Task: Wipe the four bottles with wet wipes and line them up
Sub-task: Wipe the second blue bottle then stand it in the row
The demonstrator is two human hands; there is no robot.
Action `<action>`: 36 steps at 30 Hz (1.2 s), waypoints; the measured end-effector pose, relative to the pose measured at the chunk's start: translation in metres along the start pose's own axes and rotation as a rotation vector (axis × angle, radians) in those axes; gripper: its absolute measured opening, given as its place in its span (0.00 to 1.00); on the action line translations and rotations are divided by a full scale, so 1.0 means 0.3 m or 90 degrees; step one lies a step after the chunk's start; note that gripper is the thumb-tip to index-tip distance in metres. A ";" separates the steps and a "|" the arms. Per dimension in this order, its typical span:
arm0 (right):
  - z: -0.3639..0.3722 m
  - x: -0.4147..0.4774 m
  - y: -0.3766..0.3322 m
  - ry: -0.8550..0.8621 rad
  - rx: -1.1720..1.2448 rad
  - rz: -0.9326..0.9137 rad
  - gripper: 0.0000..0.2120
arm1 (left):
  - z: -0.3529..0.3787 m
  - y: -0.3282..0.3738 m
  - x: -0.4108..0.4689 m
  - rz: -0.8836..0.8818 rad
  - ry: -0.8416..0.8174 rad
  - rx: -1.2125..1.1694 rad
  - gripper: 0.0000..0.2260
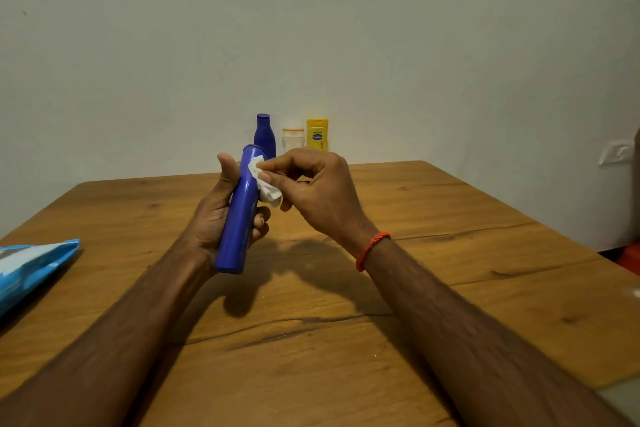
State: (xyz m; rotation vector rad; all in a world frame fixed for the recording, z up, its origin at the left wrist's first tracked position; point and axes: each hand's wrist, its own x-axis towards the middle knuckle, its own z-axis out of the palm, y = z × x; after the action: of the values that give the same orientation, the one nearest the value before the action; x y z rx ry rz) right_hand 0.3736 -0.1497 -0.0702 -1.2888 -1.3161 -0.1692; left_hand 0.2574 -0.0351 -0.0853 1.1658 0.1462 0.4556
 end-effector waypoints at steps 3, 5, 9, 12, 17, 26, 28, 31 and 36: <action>-0.003 0.004 0.002 0.113 -0.009 0.041 0.06 | 0.012 -0.003 0.004 0.018 -0.033 0.033 0.52; -0.017 0.012 -0.001 0.145 0.008 0.078 0.06 | 0.014 -0.004 0.004 0.032 -0.036 0.051 0.52; -0.017 0.016 -0.018 0.110 0.071 0.097 0.06 | 0.020 0.005 0.002 0.073 -0.041 0.105 0.39; -0.014 0.017 -0.023 0.088 0.087 0.102 0.08 | 0.020 0.026 0.007 0.128 -0.039 0.166 0.25; -0.047 0.026 -0.038 0.071 0.161 0.071 0.10 | 0.020 0.065 -0.002 0.314 -0.024 0.418 0.19; -0.019 0.026 -0.018 0.053 -0.148 -0.101 0.11 | -0.039 0.046 0.039 0.564 0.111 0.912 0.20; -0.012 0.022 -0.019 0.066 -0.169 -0.111 0.11 | -0.050 0.050 0.036 0.596 0.127 1.016 0.20; 0.000 0.017 -0.022 0.113 -0.168 -0.101 0.10 | -0.025 0.045 0.017 0.643 0.157 1.096 0.20; -0.004 0.020 -0.025 0.182 -0.163 -0.079 0.10 | 0.004 0.034 0.013 0.642 0.179 1.091 0.18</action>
State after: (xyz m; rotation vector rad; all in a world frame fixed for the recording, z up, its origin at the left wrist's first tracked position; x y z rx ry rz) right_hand 0.3708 -0.1501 -0.0609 -1.3395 -1.1517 -0.6039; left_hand 0.2585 -0.0312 -0.0750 2.8629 0.1790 1.5389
